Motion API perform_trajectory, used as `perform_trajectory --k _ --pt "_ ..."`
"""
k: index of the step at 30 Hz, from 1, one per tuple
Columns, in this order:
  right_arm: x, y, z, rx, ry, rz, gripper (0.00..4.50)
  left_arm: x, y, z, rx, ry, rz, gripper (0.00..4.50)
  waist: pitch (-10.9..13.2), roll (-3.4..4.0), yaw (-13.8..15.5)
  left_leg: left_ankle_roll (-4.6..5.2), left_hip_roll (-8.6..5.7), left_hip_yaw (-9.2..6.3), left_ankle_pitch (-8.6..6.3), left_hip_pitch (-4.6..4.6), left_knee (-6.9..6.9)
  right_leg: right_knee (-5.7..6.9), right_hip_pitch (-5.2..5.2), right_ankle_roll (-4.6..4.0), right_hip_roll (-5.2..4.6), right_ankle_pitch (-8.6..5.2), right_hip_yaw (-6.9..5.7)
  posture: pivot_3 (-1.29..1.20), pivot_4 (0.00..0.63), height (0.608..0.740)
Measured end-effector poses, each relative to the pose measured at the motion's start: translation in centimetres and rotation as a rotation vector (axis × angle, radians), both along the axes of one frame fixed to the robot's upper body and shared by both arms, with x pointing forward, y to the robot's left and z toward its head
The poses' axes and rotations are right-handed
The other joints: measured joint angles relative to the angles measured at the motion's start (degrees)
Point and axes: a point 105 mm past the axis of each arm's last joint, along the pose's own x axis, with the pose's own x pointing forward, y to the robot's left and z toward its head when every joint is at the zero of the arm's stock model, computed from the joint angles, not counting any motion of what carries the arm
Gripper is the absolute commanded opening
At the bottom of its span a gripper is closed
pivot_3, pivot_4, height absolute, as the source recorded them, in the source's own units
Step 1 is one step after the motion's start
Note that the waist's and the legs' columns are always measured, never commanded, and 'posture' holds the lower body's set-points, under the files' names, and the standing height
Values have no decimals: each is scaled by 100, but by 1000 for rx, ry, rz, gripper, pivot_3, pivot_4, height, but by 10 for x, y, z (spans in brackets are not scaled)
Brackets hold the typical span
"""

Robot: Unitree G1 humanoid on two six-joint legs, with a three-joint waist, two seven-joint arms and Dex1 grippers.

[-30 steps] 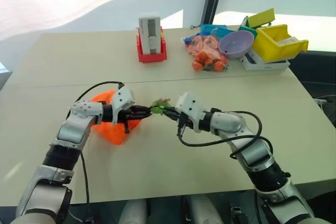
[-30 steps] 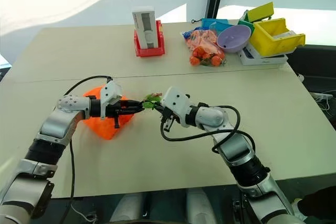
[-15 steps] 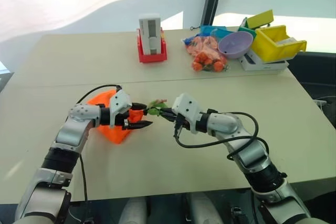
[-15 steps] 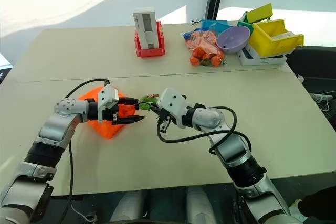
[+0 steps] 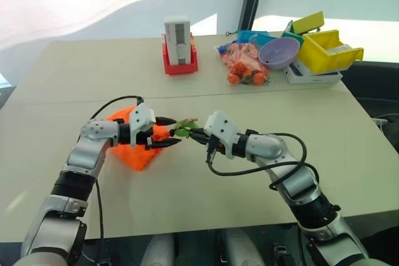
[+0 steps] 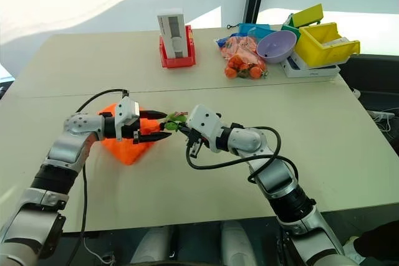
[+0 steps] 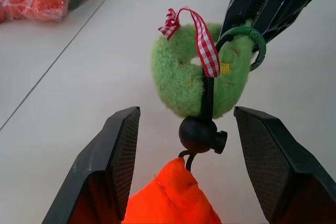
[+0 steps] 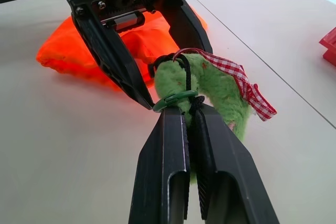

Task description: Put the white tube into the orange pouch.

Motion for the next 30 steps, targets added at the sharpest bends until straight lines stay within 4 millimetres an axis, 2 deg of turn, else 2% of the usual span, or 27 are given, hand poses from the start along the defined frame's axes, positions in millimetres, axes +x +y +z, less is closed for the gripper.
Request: perform_trajectory --k 3,7,15,19,22,27,30 --pt "0 0 0 0 -1 0 0 0 0 0 8 -1 -15 2258 0 0 -2 0 0 0 0 0 0 0 0 0 0 0 1 0 150 740" --pt "0 0 0 1 -1 -1 0 -1 0 -2 12 13 -24 276 0 0 -2 0 1 0 0 0 0 0 0 0 1 0 1 0 150 740" --pt "0 0 1 2 -7 0 0 -1 2 -5 47 11 -15 217 0 0 -2 0 1 0 0 0 0 0 0 0 1 0 1 0 150 740" --pt "2 -1 1 -1 -19 -8 0 1 11 -11 110 -10 12 217 0 0 -8 0 1 0 0 0 0 0 -1 0 2 0 1 0 150 740" --pt "11 -7 1 -19 -35 -56 0 0 19 -18 158 2 30 217 0 0 -5 0 1 1 0 0 0 0 -1 0 2 0 1 0 150 740" --pt "37 -32 2 -63 -81 -209 0 -8 32 -26 215 30 49 217 0 0 -2 0 2 1 0 0 -1 0 -1 -1 2 0 3 0 150 740" --pt "44 -40 -3 -85 -86 -248 0 -11 35 -27 226 29 57 217 0 1 -2 0 3 2 0 0 -1 0 -2 -1 2 -1 3 0 150 740"
